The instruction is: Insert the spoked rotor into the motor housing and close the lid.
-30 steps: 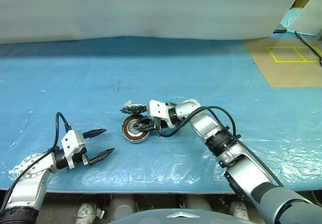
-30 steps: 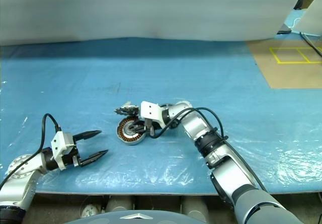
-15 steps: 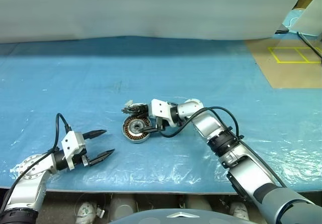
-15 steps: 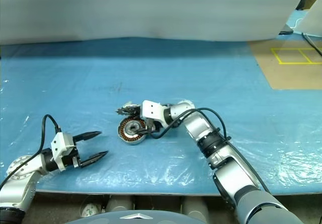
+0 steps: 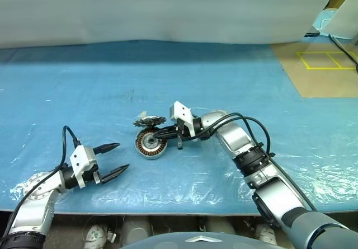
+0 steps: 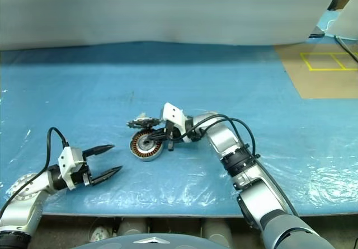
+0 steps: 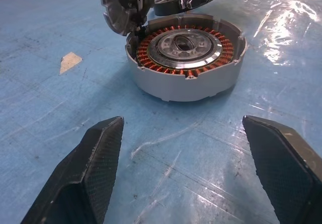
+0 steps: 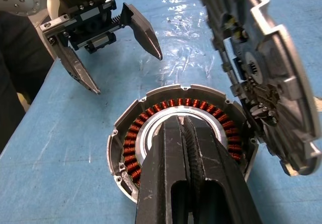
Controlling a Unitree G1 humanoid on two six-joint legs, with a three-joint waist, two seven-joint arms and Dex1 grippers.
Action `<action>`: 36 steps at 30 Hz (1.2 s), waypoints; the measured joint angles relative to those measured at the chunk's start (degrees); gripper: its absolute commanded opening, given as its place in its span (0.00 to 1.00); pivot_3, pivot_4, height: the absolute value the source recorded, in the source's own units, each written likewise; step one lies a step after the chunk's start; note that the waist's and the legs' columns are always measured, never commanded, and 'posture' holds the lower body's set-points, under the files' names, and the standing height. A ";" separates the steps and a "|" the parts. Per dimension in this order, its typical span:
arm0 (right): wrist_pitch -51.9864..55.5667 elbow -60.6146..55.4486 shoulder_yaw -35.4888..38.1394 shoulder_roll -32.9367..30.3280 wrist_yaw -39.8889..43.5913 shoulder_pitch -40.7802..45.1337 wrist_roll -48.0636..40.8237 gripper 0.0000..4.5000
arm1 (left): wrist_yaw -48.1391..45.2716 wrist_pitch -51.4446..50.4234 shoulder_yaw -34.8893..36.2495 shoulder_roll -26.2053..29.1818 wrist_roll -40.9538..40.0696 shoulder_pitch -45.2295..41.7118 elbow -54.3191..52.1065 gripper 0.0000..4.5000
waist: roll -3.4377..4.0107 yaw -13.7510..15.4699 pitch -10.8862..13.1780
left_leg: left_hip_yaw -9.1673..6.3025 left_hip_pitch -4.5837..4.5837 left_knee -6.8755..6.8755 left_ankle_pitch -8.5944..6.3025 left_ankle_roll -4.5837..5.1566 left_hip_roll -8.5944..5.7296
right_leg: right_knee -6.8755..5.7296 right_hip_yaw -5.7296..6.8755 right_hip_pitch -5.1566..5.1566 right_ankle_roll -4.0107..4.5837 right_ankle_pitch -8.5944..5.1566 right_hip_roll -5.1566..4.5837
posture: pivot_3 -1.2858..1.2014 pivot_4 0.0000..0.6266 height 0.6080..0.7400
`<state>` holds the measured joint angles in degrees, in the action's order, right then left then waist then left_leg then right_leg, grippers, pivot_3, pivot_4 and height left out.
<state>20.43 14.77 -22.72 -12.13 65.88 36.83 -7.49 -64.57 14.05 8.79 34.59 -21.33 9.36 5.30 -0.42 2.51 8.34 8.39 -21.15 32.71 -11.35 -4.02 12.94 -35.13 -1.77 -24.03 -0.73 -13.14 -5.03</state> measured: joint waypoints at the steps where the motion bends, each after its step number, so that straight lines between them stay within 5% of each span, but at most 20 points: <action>1: 0.09 0.01 0.00 0.30 -0.14 -0.13 0.00 0.00 | 0.04 0.00 0.01 0.00 0.00 0.01 -0.17 0.88 | 0.00 -0.01 0.00 | 0.00 0.00 0.00 0.00 0.00 0.00 | 0.00 0.00 0.00 0.00 0.00 0.00 | 0.52 0.24 1.00; 29: -12.59 9.15 -2.21 2.66 -3.96 0.02 5.75 0.00 | 4.91 -0.17 -0.18 -2.39 0.07 1.99 -3.45 0.88 | -0.02 -0.20 -0.01 | 0.02 0.07 0.01 0.00 0.00 0.00 | -0.12 -0.04 0.00 0.00 0.00 -0.01 | 0.52 0.24 1.00; 36: -7.35 8.16 -0.17 3.46 -0.45 0.17 1.76 0.00 | 4.79 -0.18 -0.16 -1.96 0.07 -0.33 -3.30 0.88 | -0.01 -0.21 -0.01 | 0.06 0.02 0.05 0.00 0.00 0.01 | -0.17 -0.06 -0.06 0.01 0.00 -0.01 | 0.52 0.24 1.00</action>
<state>13.09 22.93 -22.88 -8.67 65.43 37.00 -5.73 -59.78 13.87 8.62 32.63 -21.26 9.03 2.00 -0.44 2.29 8.34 8.45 -21.13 32.76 -11.36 -4.01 12.95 -35.30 -1.83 -24.09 -0.72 -13.14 -5.03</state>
